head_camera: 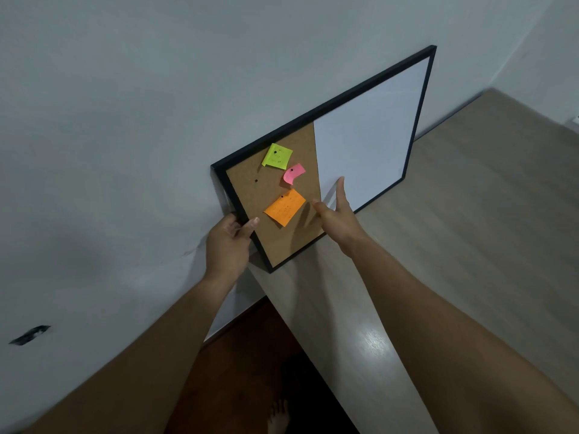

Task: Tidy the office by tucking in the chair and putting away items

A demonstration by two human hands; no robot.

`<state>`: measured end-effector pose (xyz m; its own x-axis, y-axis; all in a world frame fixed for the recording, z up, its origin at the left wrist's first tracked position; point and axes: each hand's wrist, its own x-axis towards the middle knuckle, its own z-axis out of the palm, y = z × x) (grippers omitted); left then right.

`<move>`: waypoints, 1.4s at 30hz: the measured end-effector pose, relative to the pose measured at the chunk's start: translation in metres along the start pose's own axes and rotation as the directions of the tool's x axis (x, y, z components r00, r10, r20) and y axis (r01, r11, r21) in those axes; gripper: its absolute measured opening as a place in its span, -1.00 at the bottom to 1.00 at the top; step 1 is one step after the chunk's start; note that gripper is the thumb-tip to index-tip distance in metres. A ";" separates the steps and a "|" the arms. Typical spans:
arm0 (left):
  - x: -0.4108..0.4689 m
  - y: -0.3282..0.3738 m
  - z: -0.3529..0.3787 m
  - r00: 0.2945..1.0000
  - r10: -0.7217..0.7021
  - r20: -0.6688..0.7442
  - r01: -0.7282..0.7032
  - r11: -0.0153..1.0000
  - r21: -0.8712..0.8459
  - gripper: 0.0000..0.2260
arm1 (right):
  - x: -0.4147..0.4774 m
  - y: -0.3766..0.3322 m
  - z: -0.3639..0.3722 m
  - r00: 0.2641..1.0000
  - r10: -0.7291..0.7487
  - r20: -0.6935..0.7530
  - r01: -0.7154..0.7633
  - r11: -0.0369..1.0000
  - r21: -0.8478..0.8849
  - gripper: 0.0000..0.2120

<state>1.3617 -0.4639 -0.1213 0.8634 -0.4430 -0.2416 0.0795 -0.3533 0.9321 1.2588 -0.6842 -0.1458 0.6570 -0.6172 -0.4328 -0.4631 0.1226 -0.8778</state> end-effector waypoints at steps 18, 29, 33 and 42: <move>-0.050 -0.007 -0.016 0.991 -0.120 0.063 0.107 0.977 0.182 -0.40 | -0.069 0.002 -0.025 0.999 -0.017 -0.040 0.012 0.992 -0.124 -0.16; -0.091 0.032 -0.019 0.970 -0.136 0.203 0.077 0.959 0.273 -0.44 | -0.170 -0.004 -0.062 0.990 0.011 -0.137 -0.040 0.977 -0.210 -0.17; -0.098 0.051 -0.006 0.937 -0.082 0.339 -0.044 0.936 0.348 -0.43 | -0.201 -0.003 -0.076 0.978 0.013 -0.207 -0.058 0.975 -0.214 -0.17; -0.142 0.086 0.069 0.723 0.007 0.691 -0.358 0.860 0.365 -0.42 | -0.302 0.031 -0.126 0.915 0.043 -0.401 -0.144 0.964 -0.224 -0.21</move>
<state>1.2110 -0.4882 -0.0258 0.2804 -0.8921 -0.3542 -0.4223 -0.4460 0.7891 0.9709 -0.5914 -0.0166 0.3428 -0.8710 -0.3519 -0.6738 0.0331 -0.7381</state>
